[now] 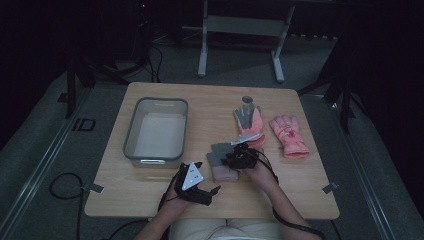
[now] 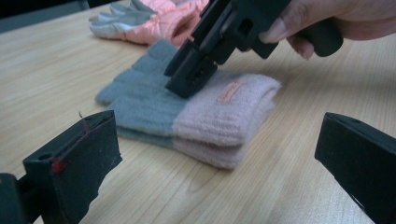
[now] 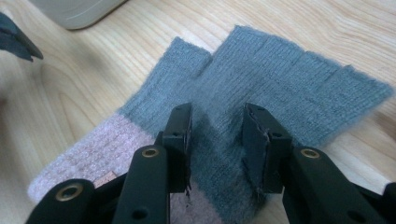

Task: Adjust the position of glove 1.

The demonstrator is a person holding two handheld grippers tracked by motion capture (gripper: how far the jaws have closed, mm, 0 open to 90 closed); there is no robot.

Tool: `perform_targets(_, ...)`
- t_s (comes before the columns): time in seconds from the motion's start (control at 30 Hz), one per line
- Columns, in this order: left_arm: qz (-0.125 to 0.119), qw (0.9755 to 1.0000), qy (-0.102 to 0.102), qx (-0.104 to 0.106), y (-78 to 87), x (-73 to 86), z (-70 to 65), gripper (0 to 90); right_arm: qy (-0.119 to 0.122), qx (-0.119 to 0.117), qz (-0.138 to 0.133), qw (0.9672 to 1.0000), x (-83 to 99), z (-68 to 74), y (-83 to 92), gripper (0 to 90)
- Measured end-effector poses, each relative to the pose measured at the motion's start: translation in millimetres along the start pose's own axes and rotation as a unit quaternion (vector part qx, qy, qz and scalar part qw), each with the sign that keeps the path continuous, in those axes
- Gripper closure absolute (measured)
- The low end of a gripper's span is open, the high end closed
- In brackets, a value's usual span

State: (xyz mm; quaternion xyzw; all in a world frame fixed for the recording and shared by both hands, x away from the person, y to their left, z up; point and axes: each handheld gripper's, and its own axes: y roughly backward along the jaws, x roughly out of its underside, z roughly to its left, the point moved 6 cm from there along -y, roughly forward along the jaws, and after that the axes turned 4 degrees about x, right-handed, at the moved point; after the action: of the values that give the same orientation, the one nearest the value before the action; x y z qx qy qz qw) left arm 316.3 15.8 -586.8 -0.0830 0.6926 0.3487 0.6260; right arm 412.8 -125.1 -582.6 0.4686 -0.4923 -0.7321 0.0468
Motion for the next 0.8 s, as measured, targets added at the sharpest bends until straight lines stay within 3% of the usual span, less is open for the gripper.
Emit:
perform_targets(0.13,-0.012,0.9999,0.007,0.006,2.8,-0.9,-1.8,0.0,0.017,-0.008,-0.001,0.9998,-0.5,6.0,-1.6,63.1)
perform_targets(0.23,-0.028,0.9995,0.008,0.007,6.8,-7.4,-3.6,0.0,0.021,-0.007,-0.004,0.9997,-3.8,8.0,2.6,56.9)
perform_targets(0.33,-0.025,0.9995,0.000,-0.017,10.1,-15.8,0.5,0.0,0.024,-0.009,-0.021,0.9994,-10.3,8.0,14.4,51.7)
perform_targets(0.5,-0.038,0.9993,-0.002,0.003,13.5,-31.9,0.7,0.0,0.016,-0.019,-0.054,0.9982,-22.2,1.5,37.3,42.2)
perform_targets(0.6,-0.023,0.9996,0.011,0.011,12.9,-37.5,-0.4,0.0,0.004,-0.020,-0.067,0.9975,-25.6,-2.9,45.0,38.6)
perform_targets(0.67,-0.023,0.9995,0.004,0.021,11.0,-47.0,-3.2,0.0,0.000,-0.032,-0.076,0.9966,-27.6,-9.1,53.9,24.4)
perform_targets(0.77,-0.002,0.9994,-0.027,0.021,5.7,-51.1,-5.4,0.0,0.000,-0.043,-0.082,0.9957,-28.9,-11.5,59.3,16.0)
perform_targets(0.8,-0.002,0.9994,-0.027,0.021,5.7,-51.1,-5.4,0.0,0.000,-0.043,-0.082,0.9957,-28.9,-11.5,59.3,16.0)
